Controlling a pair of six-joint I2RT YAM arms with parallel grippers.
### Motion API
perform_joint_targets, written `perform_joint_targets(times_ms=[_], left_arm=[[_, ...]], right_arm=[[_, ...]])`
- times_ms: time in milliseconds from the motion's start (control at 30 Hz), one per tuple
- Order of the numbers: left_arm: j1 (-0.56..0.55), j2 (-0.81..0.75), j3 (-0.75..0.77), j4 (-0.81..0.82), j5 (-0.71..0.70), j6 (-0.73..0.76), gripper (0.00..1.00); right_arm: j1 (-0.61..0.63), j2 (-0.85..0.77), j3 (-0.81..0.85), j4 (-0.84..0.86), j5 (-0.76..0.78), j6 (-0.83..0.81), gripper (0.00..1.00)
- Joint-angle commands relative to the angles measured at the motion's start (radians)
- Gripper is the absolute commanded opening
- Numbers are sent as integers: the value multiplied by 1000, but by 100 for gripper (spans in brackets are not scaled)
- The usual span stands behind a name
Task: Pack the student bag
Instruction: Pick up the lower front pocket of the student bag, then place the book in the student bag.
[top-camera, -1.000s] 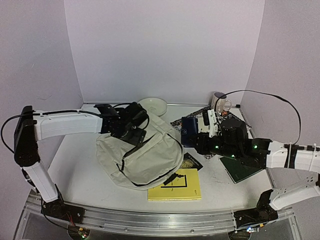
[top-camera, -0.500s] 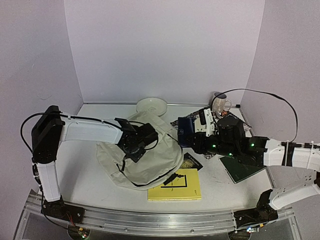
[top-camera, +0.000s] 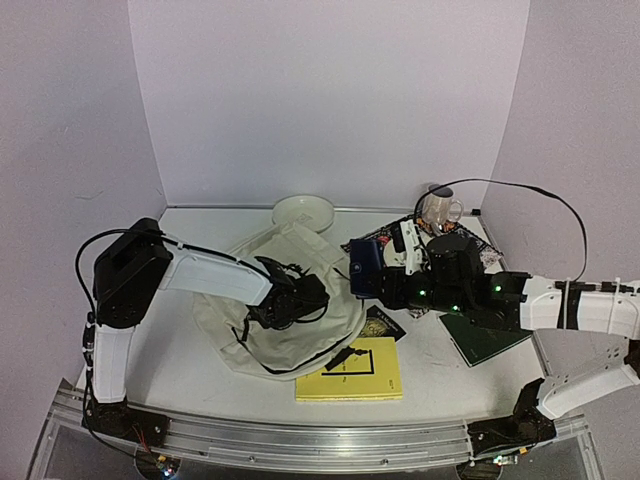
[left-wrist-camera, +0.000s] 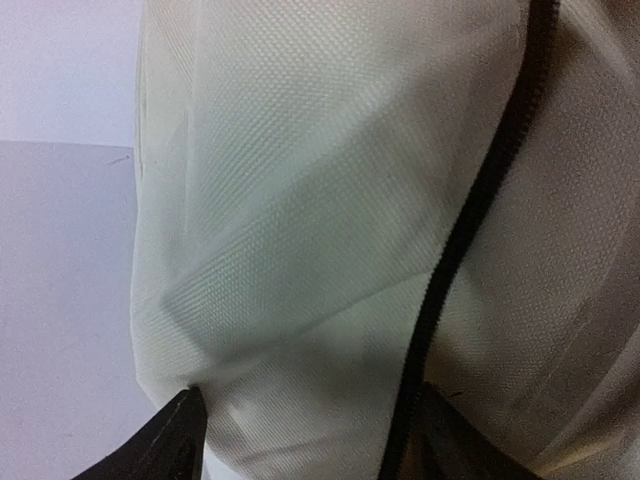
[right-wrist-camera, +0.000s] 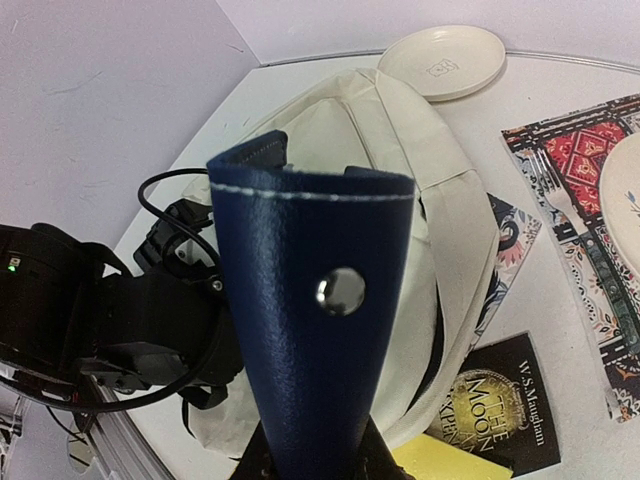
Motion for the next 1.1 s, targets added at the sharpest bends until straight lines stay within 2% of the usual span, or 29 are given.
perform_joint_targets(times_ms=[0,133,200,233,667,1067], left_arm=[[7,-15,58,-75,-97,-50,56],[8,-59,67,-78,-93,-84,19],[9,-78,74,-86,-85,-102,4],[9,-89,80,-92,-68,-111,1],[9,-276,187,-128,341,-261,0],[9,-326,149,-85,536,-436,0]], right_arm=[[-2,-3,38,70,-12,11,0],[-2,8,44,78,-31,12,0],[-2,15,48,84,-45,14,0],[-2,18,51,87,-55,15,0],[1,151,143,128,-278,108,0],[7,368,130,366,-442,366,0]])
